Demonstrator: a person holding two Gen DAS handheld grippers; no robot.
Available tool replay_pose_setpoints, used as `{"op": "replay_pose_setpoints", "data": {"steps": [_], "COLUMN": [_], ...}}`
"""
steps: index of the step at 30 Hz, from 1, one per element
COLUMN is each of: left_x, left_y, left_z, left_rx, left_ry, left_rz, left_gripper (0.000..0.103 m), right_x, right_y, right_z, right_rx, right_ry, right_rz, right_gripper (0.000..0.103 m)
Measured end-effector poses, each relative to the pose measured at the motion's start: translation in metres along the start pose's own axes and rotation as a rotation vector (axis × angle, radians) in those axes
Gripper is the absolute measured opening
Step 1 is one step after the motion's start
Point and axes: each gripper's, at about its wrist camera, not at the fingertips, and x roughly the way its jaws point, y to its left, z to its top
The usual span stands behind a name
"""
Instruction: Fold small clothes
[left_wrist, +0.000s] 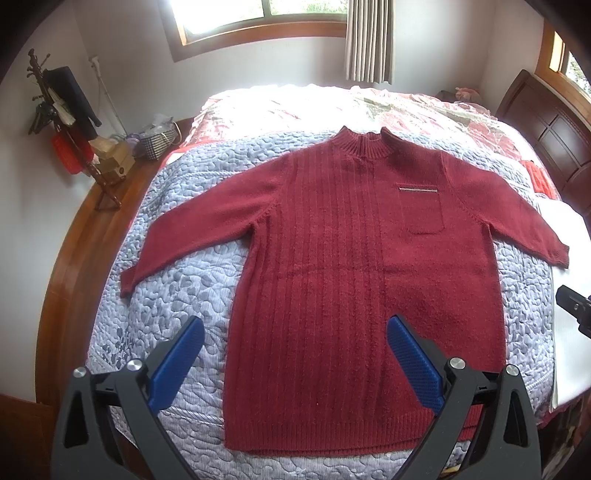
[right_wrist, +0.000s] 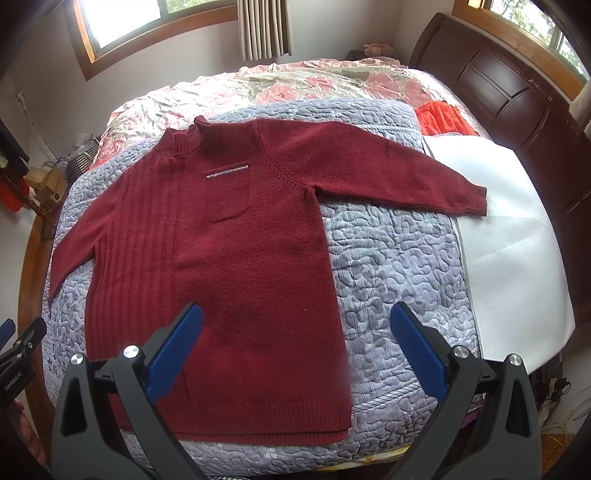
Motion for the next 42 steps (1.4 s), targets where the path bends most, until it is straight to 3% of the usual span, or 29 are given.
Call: {"op": "replay_pose_setpoints", "data": {"steps": [42], "left_x": [-0.001], "left_y": [-0.0013], "left_z": [-0.0014], "left_rx": [0.006], "left_ry": [-0.004], "left_rz": [0.015], "left_gripper": [0.099], "right_x": [0.0006], "right_y": [-0.0004], "right_z": [-0.0013], "right_rx": [0.004], "right_ry": [0.003], "right_rz": [0.008], "right_gripper": [0.1]}}
